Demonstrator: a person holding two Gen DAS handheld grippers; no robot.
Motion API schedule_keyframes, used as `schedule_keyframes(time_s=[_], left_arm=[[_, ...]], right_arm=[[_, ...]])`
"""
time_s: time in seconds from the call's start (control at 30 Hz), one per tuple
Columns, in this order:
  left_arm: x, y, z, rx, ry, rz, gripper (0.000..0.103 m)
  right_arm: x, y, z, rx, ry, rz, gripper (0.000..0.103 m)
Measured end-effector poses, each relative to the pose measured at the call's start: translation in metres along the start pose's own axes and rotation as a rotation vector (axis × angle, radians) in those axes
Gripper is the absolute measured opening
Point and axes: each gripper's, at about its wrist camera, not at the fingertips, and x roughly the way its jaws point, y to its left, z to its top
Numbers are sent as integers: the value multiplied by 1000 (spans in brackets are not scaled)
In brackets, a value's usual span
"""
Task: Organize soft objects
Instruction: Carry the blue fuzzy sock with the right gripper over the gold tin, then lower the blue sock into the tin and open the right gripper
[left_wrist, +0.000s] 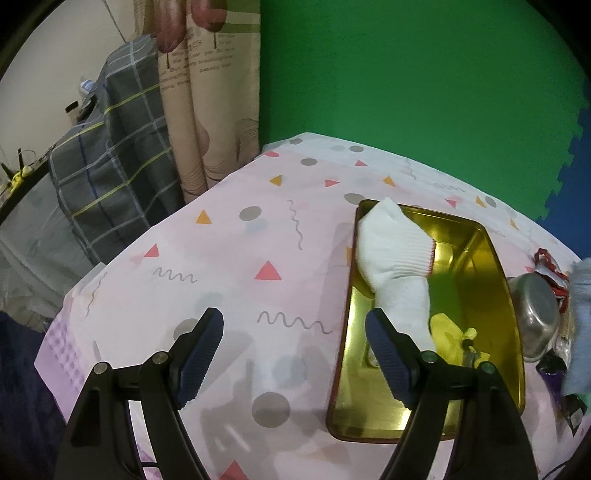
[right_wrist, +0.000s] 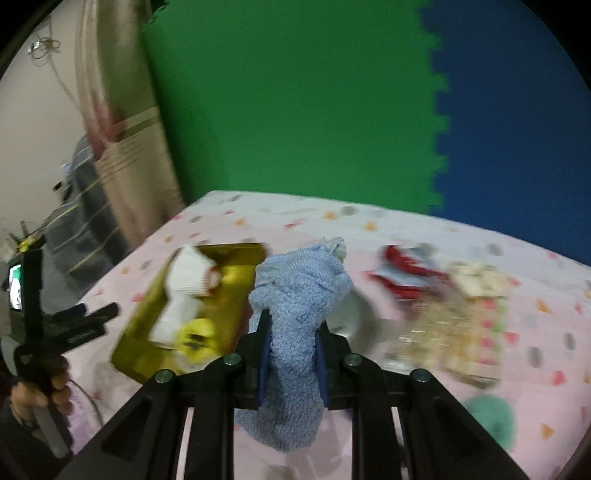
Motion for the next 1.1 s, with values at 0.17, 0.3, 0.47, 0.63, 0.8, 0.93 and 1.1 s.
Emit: schedule_keyframes(time_s=[0.17, 0.3, 0.47, 0.63, 0.8, 0.93, 1.1], left_arm=[[5, 4, 0, -1, 4, 27, 77], [6, 6, 0, -6, 11, 24, 77], [7, 6, 1, -1, 10, 20, 77], [8, 5, 1, 8, 10, 23, 77], [7, 3, 0, 17, 8, 21, 77], [8, 0, -1, 27, 9, 21, 77], [8, -1, -2, 30, 9, 22, 77]], right_arm=[[36, 40, 5, -29, 45, 71, 20], [56, 59, 6, -48, 78, 97, 20], [81, 75, 5, -48, 125, 118, 20], [95, 82, 2, -56, 152, 121, 20], [102, 83, 0, -58, 163, 116, 23], [105, 83, -2, -57, 170, 110, 24], [100, 81, 0, -59, 151, 83, 48]])
